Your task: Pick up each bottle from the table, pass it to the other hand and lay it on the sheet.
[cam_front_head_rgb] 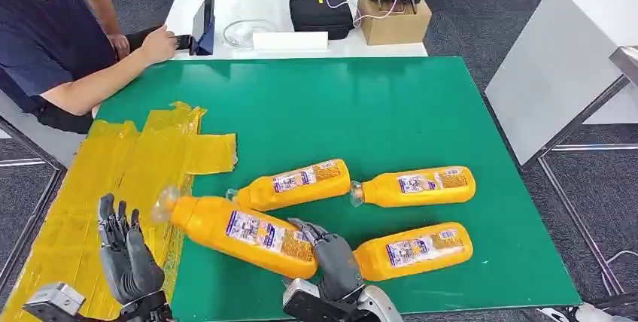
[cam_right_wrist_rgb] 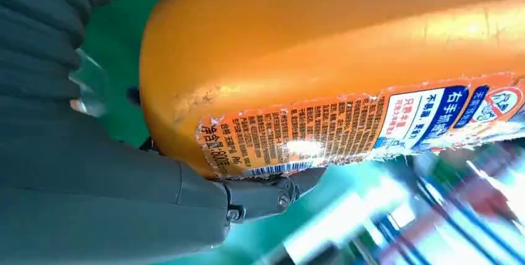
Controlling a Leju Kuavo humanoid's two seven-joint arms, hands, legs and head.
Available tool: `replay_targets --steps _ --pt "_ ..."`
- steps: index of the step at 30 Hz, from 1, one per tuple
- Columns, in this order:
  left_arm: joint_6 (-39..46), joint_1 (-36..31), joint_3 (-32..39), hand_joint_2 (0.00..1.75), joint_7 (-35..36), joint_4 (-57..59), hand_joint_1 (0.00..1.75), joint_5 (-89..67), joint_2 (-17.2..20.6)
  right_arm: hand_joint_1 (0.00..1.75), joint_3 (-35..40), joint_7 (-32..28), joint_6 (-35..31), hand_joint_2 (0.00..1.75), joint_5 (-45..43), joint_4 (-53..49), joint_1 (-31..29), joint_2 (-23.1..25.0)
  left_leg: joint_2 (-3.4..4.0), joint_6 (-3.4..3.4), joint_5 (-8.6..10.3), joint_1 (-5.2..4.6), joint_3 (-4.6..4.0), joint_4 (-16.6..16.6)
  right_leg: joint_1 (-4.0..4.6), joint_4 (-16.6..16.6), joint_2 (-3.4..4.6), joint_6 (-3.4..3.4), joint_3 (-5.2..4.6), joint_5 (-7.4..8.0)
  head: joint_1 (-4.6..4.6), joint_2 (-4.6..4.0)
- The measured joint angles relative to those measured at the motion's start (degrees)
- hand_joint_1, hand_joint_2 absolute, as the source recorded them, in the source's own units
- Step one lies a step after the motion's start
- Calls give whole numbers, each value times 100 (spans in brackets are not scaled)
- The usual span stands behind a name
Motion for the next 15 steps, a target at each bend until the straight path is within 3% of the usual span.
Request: replay_targets --steps 11,15 --pt "-2489 367 -9 175 634 -13 0 427 0 175 -227 -448 26 175 -208 -742 359 147 -3 1 -1 -12 -16 0 -13 -1 -3 0 -16 0 -2 0" --pt "-2926 511 -151 175 702 -57 0 433 -2 175 -249 -448 136 175 -197 -764 358 175 -4 1 0 -12 -19 0 -12 -1 -3 0 -18 0 0 0"
